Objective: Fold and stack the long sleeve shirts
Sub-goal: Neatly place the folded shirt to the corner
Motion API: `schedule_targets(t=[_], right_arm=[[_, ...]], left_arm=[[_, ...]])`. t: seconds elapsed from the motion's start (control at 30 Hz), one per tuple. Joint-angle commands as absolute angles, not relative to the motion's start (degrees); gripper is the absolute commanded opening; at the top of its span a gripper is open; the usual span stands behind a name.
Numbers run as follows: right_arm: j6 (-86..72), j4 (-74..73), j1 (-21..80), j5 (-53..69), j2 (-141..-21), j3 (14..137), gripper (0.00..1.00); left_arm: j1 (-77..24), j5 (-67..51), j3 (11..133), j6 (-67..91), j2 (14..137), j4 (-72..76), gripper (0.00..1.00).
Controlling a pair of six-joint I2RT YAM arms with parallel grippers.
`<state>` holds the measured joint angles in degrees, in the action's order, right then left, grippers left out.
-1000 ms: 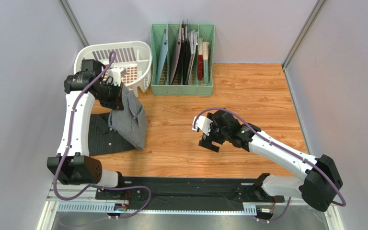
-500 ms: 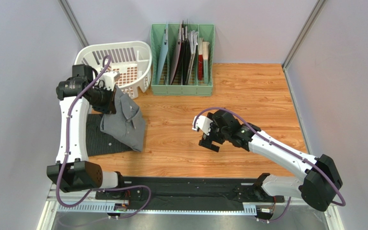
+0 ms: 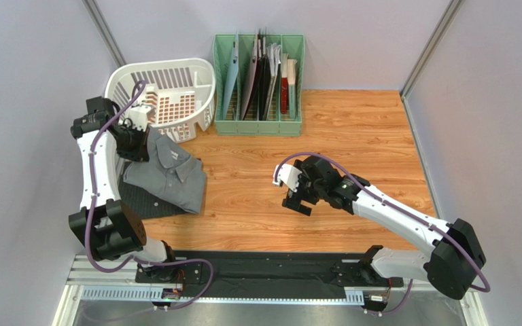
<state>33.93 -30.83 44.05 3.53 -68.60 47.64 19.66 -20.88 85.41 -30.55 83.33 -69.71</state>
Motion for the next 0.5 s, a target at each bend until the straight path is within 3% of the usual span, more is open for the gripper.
schedule_targets(t=[0.0,0.47], right_arm=[[34.54,-31.2,43.68,3.43,-68.03,47.81,1.0],[34.37,-33.84,43.51,3.87,-68.82,48.69,1.0]], left_arm=[[21.79,-24.6,83.86,-37.52,82.71,-64.6,0.0],[29.26,-21.54,77.08,-41.66,87.62,-55.29,0.0]])
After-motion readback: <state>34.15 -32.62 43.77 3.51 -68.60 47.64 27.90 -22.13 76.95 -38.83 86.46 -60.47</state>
